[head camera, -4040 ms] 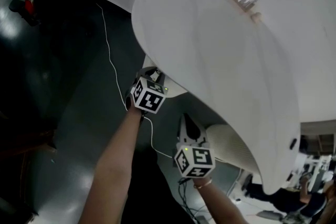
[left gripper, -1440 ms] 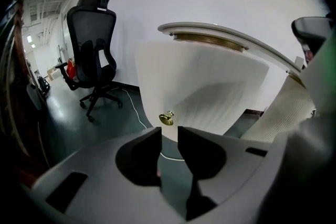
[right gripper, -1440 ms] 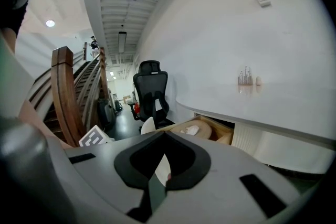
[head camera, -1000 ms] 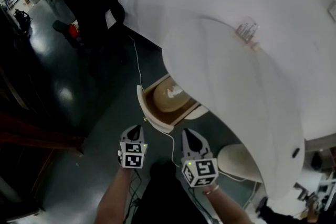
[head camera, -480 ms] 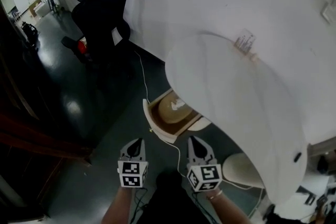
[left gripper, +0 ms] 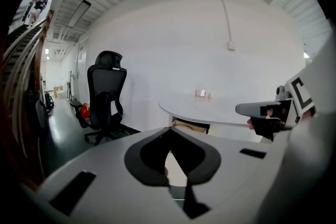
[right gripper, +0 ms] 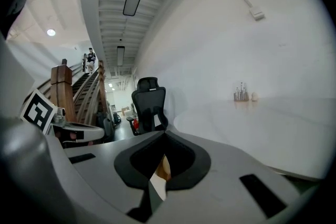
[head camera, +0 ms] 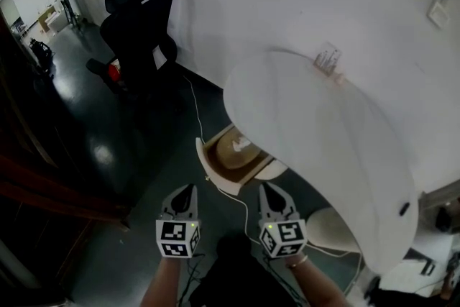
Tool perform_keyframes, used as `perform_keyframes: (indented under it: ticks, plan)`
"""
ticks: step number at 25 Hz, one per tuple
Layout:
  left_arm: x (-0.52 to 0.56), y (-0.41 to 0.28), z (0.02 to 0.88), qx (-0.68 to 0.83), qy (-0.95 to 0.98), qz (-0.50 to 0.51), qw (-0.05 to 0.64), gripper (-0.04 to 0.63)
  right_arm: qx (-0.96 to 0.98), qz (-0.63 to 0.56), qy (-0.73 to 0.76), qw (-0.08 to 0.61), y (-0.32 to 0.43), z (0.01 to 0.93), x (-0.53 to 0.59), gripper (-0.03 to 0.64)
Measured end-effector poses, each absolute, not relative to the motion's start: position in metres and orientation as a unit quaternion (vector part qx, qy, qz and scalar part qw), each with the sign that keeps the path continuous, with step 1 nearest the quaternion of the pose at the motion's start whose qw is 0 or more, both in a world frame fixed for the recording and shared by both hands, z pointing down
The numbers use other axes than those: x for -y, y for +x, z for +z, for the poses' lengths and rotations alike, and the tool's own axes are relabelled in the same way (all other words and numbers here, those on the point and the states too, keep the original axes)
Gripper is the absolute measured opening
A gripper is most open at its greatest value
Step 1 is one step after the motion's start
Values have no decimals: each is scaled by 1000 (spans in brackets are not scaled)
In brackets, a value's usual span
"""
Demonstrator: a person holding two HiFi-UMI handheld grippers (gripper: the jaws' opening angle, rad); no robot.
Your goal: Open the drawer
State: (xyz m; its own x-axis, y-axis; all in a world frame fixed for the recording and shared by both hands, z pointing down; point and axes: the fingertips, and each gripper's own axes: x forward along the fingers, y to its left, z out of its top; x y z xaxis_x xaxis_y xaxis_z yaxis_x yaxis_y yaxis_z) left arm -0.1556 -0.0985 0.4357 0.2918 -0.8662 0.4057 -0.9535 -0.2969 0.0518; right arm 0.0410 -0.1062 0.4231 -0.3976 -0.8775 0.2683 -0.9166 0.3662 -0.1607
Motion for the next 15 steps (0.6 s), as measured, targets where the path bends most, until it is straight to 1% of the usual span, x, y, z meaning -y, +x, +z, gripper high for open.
perform_keyframes:
  ticks: [5,15]
  plan:
    - [99,-156,417,578,792,141,132,4,830,139,537,57,41,409,107,3]
    - [105,-151,412,576,795,139,130,5,838,132,523,81,40,411,111,3]
